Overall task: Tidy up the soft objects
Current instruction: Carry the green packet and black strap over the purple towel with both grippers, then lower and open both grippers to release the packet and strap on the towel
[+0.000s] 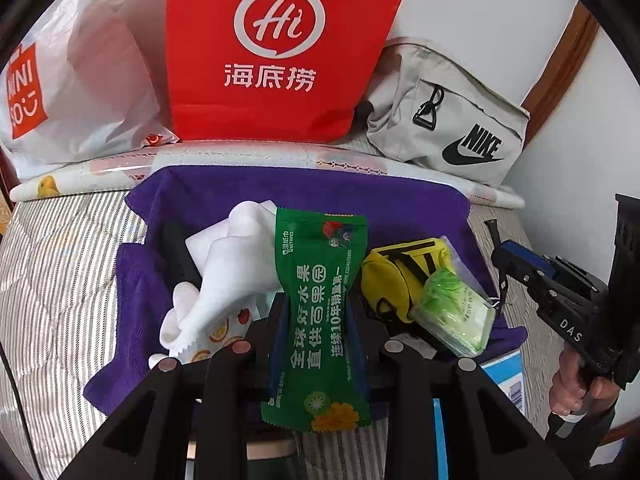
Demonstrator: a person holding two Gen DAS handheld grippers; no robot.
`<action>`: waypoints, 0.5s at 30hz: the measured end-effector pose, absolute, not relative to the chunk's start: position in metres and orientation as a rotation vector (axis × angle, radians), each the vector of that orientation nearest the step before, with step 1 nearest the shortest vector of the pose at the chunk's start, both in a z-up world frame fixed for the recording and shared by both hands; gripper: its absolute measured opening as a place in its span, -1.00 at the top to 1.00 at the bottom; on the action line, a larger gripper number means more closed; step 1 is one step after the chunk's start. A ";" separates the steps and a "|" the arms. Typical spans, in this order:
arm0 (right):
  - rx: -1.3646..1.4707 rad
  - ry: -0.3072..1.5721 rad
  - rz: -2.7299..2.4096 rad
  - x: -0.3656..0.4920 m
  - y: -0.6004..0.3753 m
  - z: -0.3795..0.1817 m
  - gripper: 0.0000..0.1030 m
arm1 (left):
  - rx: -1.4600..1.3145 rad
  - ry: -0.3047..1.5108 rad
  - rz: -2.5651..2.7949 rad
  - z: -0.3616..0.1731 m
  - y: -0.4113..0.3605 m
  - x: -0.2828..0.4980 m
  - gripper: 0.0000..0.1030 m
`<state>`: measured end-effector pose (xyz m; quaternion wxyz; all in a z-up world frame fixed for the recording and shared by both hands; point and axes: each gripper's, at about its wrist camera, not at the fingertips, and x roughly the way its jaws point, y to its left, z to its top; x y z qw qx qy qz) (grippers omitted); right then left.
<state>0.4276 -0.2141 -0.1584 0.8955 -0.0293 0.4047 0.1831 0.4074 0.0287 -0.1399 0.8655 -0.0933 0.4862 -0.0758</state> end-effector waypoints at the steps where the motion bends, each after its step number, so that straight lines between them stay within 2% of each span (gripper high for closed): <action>1: -0.060 0.846 0.379 0.429 -0.214 -0.161 0.59 | -0.194 1.023 -0.154 -0.142 0.029 0.410 0.48; 15: -0.053 0.936 0.369 0.448 -0.214 -0.189 0.59 | -0.167 1.060 -0.136 -0.156 0.030 0.426 0.45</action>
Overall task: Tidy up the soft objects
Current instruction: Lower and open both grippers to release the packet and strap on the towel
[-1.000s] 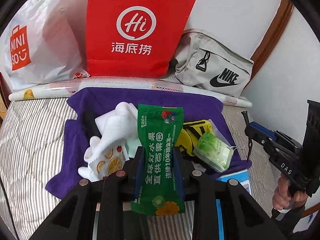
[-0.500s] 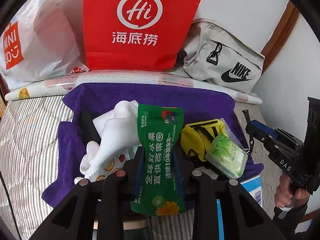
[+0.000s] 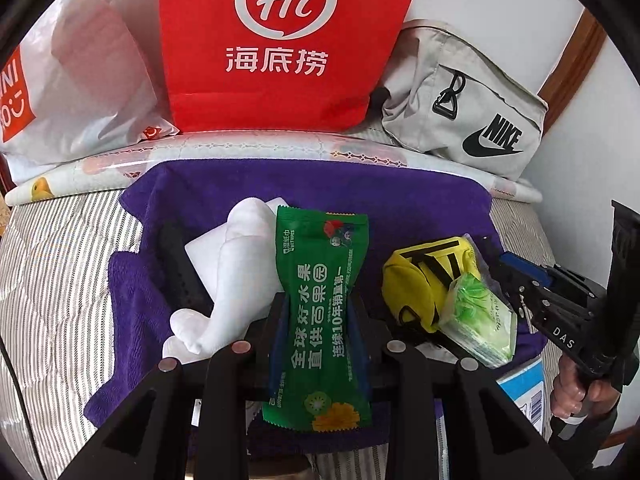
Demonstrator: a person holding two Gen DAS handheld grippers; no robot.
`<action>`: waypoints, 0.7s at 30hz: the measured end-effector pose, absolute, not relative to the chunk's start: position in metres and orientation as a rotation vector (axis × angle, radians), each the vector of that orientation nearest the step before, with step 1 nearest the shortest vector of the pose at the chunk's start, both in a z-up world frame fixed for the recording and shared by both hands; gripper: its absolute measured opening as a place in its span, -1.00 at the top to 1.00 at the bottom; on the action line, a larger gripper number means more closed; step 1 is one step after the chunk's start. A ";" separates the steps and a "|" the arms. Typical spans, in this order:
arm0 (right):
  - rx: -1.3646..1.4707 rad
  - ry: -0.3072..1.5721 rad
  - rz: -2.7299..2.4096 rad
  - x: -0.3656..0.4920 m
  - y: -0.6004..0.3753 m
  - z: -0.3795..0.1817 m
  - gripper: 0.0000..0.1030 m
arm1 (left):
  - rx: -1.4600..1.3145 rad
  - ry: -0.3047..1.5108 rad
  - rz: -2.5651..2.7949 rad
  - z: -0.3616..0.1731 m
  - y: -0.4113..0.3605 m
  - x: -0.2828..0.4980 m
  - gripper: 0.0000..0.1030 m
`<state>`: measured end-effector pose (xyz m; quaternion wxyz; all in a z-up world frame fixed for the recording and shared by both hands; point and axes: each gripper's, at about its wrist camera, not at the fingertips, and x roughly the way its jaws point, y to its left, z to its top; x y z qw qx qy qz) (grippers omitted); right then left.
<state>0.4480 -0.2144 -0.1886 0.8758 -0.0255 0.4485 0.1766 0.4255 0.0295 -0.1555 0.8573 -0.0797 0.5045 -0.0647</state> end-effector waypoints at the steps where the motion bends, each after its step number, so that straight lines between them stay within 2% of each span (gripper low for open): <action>1: -0.056 0.940 0.369 0.449 -0.214 -0.190 0.59 | -0.167 1.061 -0.137 -0.156 0.029 0.426 0.45; 8: -0.061 0.964 0.358 0.451 -0.214 -0.195 0.58 | -0.196 1.066 -0.160 -0.157 0.031 0.426 0.43; 11: -0.048 0.972 0.364 0.451 -0.215 -0.192 0.57 | -0.219 1.091 -0.169 -0.159 0.032 0.426 0.20; 12: -0.050 0.969 0.364 0.450 -0.215 -0.190 0.55 | -0.230 1.099 -0.173 -0.159 0.033 0.426 0.06; 13: -0.054 0.966 0.365 0.448 -0.215 -0.188 0.51 | -0.244 1.099 -0.179 -0.159 0.033 0.425 -0.02; 15: -0.054 0.955 0.373 0.444 -0.214 -0.182 0.19 | -0.257 1.088 -0.185 -0.156 0.034 0.422 -0.08; 16: -0.050 0.947 0.375 0.441 -0.214 -0.179 0.13 | -0.258 1.086 -0.186 -0.155 0.034 0.421 -0.15; 21: -0.049 0.920 0.378 0.422 -0.215 -0.160 0.09 | -0.260 1.078 -0.196 -0.145 0.033 0.410 -0.21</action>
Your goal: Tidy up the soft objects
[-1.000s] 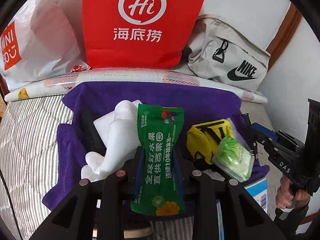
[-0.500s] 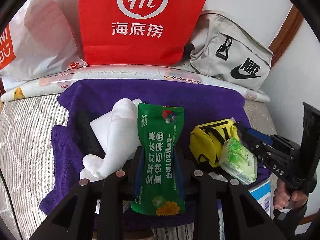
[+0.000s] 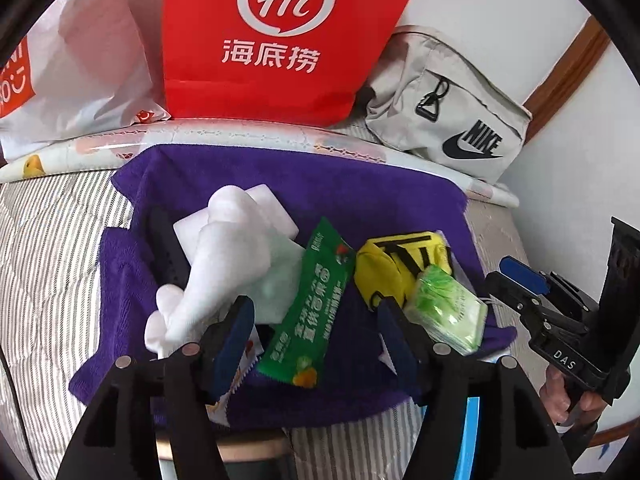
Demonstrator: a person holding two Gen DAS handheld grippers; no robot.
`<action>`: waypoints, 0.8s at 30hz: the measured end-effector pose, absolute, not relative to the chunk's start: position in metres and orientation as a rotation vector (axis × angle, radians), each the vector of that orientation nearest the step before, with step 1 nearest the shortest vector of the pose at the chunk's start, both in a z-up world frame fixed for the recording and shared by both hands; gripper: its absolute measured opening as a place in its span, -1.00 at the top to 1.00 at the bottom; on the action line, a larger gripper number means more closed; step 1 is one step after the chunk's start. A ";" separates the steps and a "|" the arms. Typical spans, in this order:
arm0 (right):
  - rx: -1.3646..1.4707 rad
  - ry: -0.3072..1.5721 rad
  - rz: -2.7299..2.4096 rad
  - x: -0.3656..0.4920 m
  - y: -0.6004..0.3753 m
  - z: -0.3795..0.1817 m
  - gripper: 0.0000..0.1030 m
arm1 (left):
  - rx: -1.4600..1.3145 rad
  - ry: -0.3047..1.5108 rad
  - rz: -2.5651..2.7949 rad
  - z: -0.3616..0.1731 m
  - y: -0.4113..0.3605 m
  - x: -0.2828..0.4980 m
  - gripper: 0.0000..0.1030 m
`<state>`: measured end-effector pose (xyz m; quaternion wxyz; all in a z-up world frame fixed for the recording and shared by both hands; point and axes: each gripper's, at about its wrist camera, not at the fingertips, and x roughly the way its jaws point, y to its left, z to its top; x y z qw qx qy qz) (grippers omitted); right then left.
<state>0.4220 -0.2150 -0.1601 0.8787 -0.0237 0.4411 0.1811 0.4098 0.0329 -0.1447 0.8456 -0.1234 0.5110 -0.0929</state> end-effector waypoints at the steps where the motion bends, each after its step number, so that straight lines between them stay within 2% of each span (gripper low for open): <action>1: -0.047 0.918 0.377 0.419 -0.215 -0.157 0.08 | -0.258 1.075 -0.198 -0.141 0.032 0.405 -0.21; 4: -0.031 0.912 0.367 0.404 -0.219 -0.143 -0.02 | -0.250 1.063 -0.205 -0.133 0.028 0.394 -0.21; 7: -0.030 0.915 0.340 0.387 -0.221 -0.131 -0.27 | -0.233 1.049 -0.207 -0.121 0.025 0.375 -0.27; 13: -0.025 0.898 0.316 0.338 -0.226 -0.106 -0.32 | -0.225 1.020 -0.210 -0.102 0.020 0.333 -0.51; 15: -0.030 0.897 0.305 0.320 -0.228 -0.099 -0.50 | -0.218 1.008 -0.216 -0.094 0.018 0.316 -0.52; 21: 0.015 0.891 0.291 0.263 -0.237 -0.079 -0.57 | -0.180 0.946 -0.194 -0.069 0.011 0.259 -0.76; 24: 0.030 0.868 0.267 0.235 -0.240 -0.070 -0.72 | -0.150 0.916 -0.175 -0.058 0.006 0.227 -0.90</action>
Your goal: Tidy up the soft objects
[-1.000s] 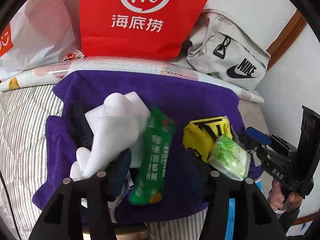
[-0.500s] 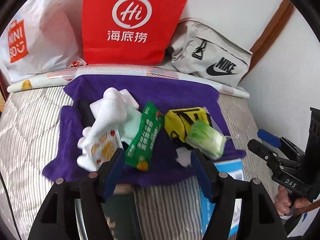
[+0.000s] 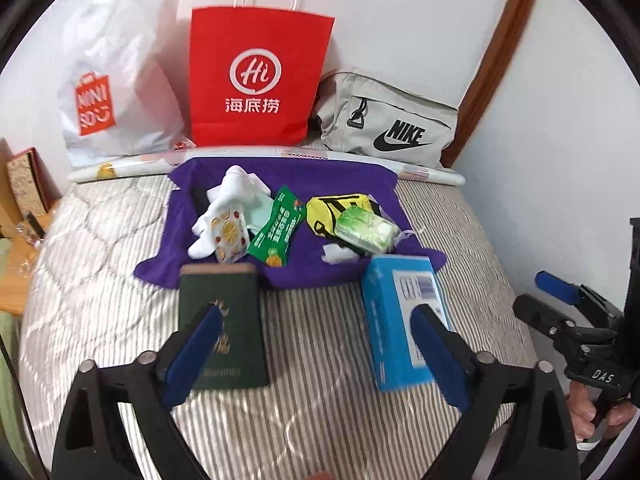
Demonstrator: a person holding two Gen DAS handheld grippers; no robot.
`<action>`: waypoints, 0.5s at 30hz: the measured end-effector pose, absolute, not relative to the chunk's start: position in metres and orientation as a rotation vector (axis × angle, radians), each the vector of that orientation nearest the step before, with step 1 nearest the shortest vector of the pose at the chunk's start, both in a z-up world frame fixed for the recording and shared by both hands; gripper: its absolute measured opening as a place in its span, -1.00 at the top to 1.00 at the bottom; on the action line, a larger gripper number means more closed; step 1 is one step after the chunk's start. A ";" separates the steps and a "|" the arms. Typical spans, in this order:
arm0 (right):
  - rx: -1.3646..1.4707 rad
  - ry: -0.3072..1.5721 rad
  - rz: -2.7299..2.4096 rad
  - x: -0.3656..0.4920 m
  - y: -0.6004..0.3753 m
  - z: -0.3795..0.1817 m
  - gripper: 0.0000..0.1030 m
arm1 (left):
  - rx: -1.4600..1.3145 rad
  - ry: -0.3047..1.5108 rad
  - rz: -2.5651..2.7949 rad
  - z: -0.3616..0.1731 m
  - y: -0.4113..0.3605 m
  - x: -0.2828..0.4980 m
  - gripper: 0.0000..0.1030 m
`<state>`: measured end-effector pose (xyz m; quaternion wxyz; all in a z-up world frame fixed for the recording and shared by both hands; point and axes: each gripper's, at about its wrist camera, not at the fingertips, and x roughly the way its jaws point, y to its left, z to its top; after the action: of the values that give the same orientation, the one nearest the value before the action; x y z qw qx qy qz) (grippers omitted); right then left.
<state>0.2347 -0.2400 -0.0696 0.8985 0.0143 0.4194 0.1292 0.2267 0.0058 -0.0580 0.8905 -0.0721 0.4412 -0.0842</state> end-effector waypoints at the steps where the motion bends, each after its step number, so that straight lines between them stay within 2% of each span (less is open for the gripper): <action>1: 0.029 0.859 0.261 0.227 -0.240 -0.067 -0.74 | -0.139 0.911 -0.171 -0.056 0.004 0.218 -0.90; 5: 0.015 0.828 0.252 0.189 -0.237 -0.060 -0.88 | -0.103 0.886 -0.144 -0.045 -0.006 0.182 -0.90; 15: -0.002 0.799 0.276 0.105 -0.223 -0.061 -0.89 | -0.066 0.820 -0.079 -0.036 -0.016 0.105 -0.90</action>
<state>0.1047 -0.2234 -0.0606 0.9120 -0.0009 0.3878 0.1339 0.1046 -0.0158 -0.0364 0.9159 -0.0322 0.3984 -0.0383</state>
